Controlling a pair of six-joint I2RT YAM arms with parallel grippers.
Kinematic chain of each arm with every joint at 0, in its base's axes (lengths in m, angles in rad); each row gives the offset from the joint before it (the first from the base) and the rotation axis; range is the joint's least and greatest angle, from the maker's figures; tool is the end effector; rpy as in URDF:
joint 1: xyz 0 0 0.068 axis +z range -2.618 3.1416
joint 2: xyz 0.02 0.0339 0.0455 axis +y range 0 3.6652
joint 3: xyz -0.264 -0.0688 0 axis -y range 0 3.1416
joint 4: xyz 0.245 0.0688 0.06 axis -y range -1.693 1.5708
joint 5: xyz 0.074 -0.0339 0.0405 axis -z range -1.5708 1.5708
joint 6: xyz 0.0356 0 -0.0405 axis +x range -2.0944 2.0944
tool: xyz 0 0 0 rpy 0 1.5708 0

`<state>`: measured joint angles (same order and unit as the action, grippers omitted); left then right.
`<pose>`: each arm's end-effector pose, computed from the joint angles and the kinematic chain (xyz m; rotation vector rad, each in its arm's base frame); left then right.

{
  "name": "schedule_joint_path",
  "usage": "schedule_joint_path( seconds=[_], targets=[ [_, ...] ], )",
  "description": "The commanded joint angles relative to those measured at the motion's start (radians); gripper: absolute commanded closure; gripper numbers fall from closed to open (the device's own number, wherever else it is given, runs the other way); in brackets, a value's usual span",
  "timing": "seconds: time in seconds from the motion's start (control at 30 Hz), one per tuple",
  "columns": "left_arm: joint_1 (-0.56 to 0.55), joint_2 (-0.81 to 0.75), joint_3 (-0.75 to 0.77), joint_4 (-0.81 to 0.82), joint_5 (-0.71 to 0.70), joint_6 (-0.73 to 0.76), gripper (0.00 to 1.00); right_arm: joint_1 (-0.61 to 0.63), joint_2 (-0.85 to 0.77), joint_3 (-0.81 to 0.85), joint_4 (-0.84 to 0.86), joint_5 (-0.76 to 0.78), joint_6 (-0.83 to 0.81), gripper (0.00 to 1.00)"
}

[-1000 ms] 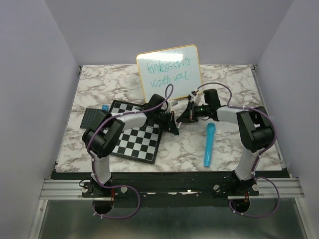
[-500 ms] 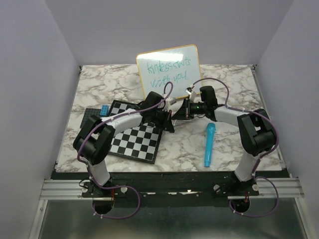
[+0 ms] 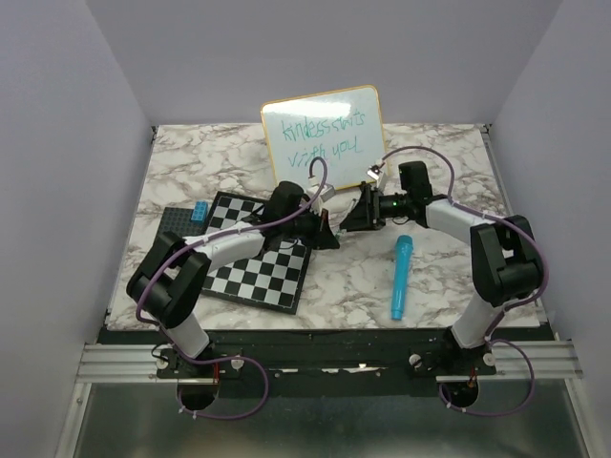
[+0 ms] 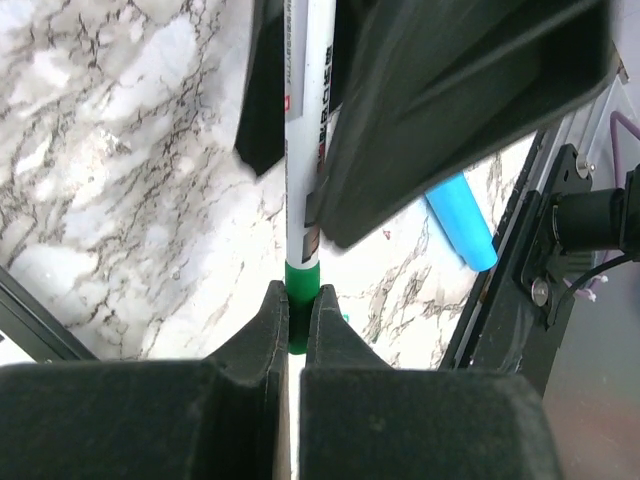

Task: Write a sentence on the whiteboard
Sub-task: Pass from the right arm to the left, then put down the whiteboard marker at the center of the board.

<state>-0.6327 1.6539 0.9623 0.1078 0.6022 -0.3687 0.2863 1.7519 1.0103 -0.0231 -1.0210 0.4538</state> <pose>0.2744 -0.2262 0.2096 0.6731 2.1954 -1.2018 0.3325 0.1295 0.1878 -0.3545 2.3353 1.5538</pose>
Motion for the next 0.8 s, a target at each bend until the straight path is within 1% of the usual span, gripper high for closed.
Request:
schedule_joint_path(
  seconds=[0.0,0.1,0.2,0.27,0.33,0.37,0.4,0.47,0.5,0.53,0.57,0.6,0.63,0.67,0.7,0.77],
  targets=[
    [-0.013,-0.04,-0.074,0.086,-0.008,-0.035,1.0,-0.07,-0.084,0.019,-0.122,-0.041,-0.127,0.34],
    [-0.021,-0.042,-0.114,0.069,-0.016,-0.053,1.0,-0.116,-0.129,0.031,-0.146,-0.036,-0.184,0.33],
    [-0.033,-0.031,-0.114,0.023,-0.047,-0.067,1.0,-0.154,-0.161,0.036,-0.184,-0.018,-0.251,0.33],
    [-0.051,-0.01,-0.087,-0.014,-0.059,-0.07,1.0,-0.171,-0.192,0.051,-0.225,0.004,-0.334,0.33],
    [-0.068,0.021,-0.038,-0.095,-0.105,-0.075,1.0,-0.205,-0.227,0.054,-0.253,0.006,-0.368,0.33],
    [-0.079,0.032,-0.018,-0.132,-0.125,-0.075,0.98,-0.214,-0.238,0.056,-0.261,0.001,-0.4,0.33],
    [-0.097,0.044,0.007,-0.217,-0.181,-0.075,0.91,-0.234,-0.252,0.054,-0.282,0.002,-0.415,0.33],
    [-0.117,0.093,0.078,-0.302,-0.232,-0.069,0.84,-0.249,-0.293,0.047,-0.29,0.013,-0.443,0.32],
    [-0.13,0.11,0.099,-0.382,-0.258,-0.07,0.76,-0.263,-0.307,0.042,-0.296,0.022,-0.445,0.32],
    [-0.134,0.144,0.136,-0.413,-0.303,-0.067,0.75,-0.269,-0.318,0.042,-0.304,0.025,-0.445,0.32],
    [-0.139,0.158,0.148,-0.437,-0.318,-0.065,0.73,-0.271,-0.342,0.04,-0.314,0.03,-0.49,0.32],
    [-0.14,0.168,0.157,-0.468,-0.332,-0.067,0.69,-0.276,-0.354,0.037,-0.333,0.047,-0.501,0.32],
    [-0.145,0.181,0.176,-0.479,-0.349,-0.065,0.68,-0.274,-0.37,0.033,-0.339,0.058,-0.513,0.32],
    [-0.148,0.182,0.182,-0.488,-0.363,-0.068,0.66,-0.274,-0.388,0.027,-0.345,0.067,-0.535,0.32],
    [-0.151,0.182,0.19,-0.499,-0.377,-0.067,0.61,-0.276,-0.417,0.022,-0.362,0.081,-0.547,0.32],
    [-0.153,0.164,0.202,-0.505,-0.415,-0.064,0.59,-0.277,-0.454,0.013,-0.386,0.101,-0.588,0.32]
  ],
)
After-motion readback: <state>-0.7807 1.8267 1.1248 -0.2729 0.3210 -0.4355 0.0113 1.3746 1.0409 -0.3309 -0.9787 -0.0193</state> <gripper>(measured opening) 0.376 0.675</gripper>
